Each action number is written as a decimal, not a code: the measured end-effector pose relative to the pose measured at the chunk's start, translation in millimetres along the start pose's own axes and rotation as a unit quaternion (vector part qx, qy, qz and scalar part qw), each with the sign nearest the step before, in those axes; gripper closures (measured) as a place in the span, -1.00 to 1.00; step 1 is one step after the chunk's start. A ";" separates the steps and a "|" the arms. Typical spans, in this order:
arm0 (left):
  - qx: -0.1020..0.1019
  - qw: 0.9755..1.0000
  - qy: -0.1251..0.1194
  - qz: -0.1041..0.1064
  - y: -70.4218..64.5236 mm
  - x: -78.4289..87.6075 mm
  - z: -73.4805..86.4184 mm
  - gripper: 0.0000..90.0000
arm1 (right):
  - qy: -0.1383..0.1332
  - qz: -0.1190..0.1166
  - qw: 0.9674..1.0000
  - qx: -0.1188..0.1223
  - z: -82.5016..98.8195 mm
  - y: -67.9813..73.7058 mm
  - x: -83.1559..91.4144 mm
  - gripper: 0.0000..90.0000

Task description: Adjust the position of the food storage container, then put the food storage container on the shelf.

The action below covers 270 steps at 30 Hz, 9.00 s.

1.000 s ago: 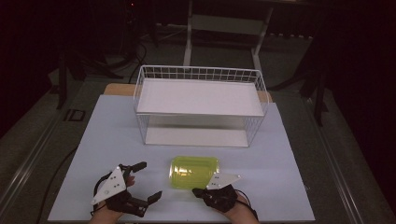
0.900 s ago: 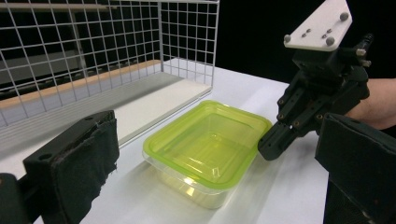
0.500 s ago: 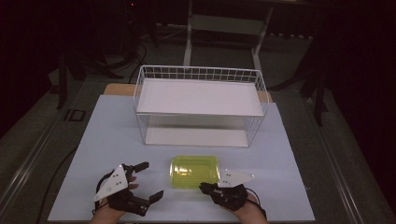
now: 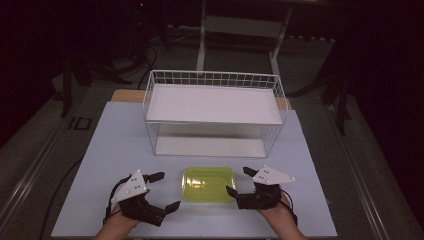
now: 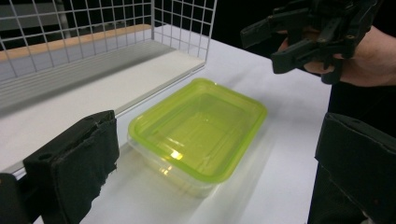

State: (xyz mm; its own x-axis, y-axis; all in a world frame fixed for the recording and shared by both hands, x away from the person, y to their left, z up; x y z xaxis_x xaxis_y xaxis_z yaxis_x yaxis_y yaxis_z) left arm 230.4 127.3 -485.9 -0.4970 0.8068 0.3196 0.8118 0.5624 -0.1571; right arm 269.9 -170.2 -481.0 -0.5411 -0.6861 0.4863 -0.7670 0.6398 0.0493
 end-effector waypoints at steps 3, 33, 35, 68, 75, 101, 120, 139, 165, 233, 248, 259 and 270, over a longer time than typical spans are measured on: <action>0.012 1.000 -0.005 0.005 2.6 -3.3 -5.3 -1.00 | -0.007 0.011 1.000 -0.009 -0.8 -3.1 0.3 -0.72; 0.233 0.967 0.098 -0.004 42.7 -47.0 -3.3 -1.00 | 0.124 -0.057 0.960 -0.245 10.7 -28.5 -17.7 -0.64; 0.274 0.954 0.120 -0.002 45.1 -53.1 2.1 -1.00 | 0.132 -0.065 0.952 -0.269 14.5 -29.1 -20.6 -0.54; 0.320 0.928 0.188 -0.027 36.4 -64.5 23.1 0.62 | 0.166 -0.014 0.928 -0.332 26.3 -21.8 -36.7 0.68; 0.326 0.926 0.187 -0.034 33.1 -63.5 21.9 0.65 | 0.166 -0.015 0.929 -0.331 25.8 -20.2 -35.5 0.69; 0.312 0.938 0.145 -0.037 31.5 -59.5 -17.7 0.78 | 0.120 -0.013 0.942 -0.314 -4.9 -25.3 -13.1 0.76; 0.311 0.945 0.099 -0.030 57.0 -81.2 -39.5 0.79 | 0.085 0.019 0.948 -0.307 -31.6 -59.0 -20.5 0.75; 0.320 0.941 0.098 -0.050 90.8 -107.8 -21.1 0.79 | 0.085 0.054 0.940 -0.325 -17.1 -84.4 -61.6 0.73; 0.333 0.938 0.069 -0.072 120.7 -130.1 -14.6 0.71 | 0.053 0.094 0.943 -0.315 -16.7 -100.7 -88.4 0.70; 0.085 0.992 0.014 -0.087 58.7 -65.8 -6.8 -0.74 | 0.071 0.078 0.981 -0.163 -1.0 -29.9 -94.1 1.00; 0.067 0.990 0.018 -0.123 59.7 -66.0 0.0 -0.97 | 0.078 0.083 0.979 -0.168 -8.9 -36.4 -125.1 1.00; 0.051 0.990 0.015 -0.131 58.3 -66.5 0.2 -0.97 | 0.069 0.095 0.976 -0.183 -14.8 -51.9 -142.1 0.99; 0.051 0.990 0.017 -0.132 60.5 -65.3 2.7 -0.97 | 0.052 0.102 0.976 -0.187 -22.4 -63.6 -153.7 0.97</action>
State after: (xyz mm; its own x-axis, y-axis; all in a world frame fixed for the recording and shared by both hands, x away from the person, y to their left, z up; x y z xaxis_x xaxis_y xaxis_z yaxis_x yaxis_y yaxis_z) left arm 311.2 109.2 -518.8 -0.6760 0.6228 0.3938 0.6183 0.7702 -0.1566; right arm 409.6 -97.7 -539.3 -0.6169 -0.5052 0.6035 -0.4571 0.8542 0.2477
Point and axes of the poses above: each handheld gripper's, and its own axes: x roughly backward along the jaws, z roughly out of its underside, y roughly to its left, the point moved 4 cm from there along -x, roughly forward along the jaws
